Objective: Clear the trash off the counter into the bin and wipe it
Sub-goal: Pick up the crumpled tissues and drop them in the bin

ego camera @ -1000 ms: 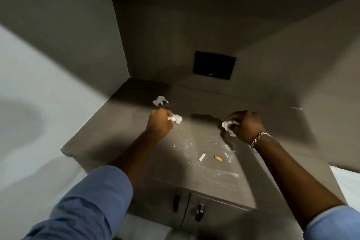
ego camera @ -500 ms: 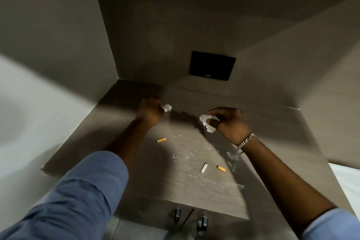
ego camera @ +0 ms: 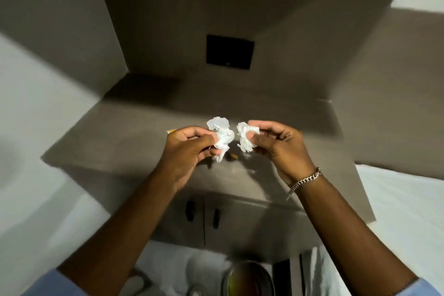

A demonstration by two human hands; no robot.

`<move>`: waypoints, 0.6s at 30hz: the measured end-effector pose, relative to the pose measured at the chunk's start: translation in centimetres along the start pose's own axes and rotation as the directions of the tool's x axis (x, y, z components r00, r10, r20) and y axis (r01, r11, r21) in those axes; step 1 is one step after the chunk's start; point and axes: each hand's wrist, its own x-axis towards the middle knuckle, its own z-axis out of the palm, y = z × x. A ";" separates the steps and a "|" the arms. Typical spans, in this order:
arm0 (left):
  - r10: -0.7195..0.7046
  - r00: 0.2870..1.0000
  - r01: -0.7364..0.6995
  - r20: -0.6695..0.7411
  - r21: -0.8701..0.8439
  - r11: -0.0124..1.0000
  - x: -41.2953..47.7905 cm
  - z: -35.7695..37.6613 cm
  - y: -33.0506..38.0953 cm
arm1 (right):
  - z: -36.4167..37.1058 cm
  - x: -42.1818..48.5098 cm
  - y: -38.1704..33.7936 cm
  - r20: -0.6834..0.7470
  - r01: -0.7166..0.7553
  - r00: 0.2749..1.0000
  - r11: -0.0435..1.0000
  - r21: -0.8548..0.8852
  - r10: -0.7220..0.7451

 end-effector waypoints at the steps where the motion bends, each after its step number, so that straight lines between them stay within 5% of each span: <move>1: 0.003 1.000 -0.003 0.011 0.005 1.000 -2.0 0.5 -0.9 | -0.9 -1.8 0.2 0.005 -0.009 1.000 1.000 0.001 0.009; 10: -0.195 0.980 0.195 -0.026 -0.007 0.981 -15.2 5.3 -14.4 | -8.8 -15.7 7.9 0.028 -0.121 0.992 0.987 -0.109 0.124; 18: -0.430 0.849 0.504 -0.306 0.228 0.833 -18.5 5.5 -27.9 | -13.5 -19.7 22.2 -0.253 -0.470 0.878 0.829 -0.303 0.406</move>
